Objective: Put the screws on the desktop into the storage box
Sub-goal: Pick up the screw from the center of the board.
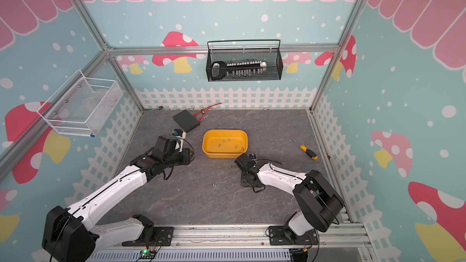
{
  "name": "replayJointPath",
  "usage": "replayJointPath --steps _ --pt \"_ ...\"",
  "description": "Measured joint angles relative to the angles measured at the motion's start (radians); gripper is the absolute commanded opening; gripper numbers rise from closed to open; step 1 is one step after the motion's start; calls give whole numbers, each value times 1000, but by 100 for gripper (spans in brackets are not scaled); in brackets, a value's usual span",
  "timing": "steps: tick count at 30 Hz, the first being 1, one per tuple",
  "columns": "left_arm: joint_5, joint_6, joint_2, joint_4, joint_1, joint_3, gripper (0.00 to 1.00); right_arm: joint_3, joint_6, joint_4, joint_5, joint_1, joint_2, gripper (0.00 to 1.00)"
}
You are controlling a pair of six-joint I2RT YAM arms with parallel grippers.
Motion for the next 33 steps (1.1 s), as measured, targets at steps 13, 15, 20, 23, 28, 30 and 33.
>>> replayJointPath --steps 13,15,20,23,28,30,33 --pt "1 0 0 0 0 0 47 -27 -3 38 -1 -5 10 21" --pt "1 0 0 0 0 0 47 -29 -3 45 -3 -6 10 16" --pt "1 0 0 0 0 0 47 -34 2 64 -15 -6 8 8" --pt "2 0 0 0 0 0 47 -39 2 68 -19 -6 -1 3" --pt "3 0 0 0 0 0 47 -39 0 58 -27 -6 -8 0" --pt "3 0 0 0 0 0 47 -35 0 40 -30 -6 -14 0" --pt "3 0 0 0 0 0 47 -10 -6 -2 -32 -6 -32 0"
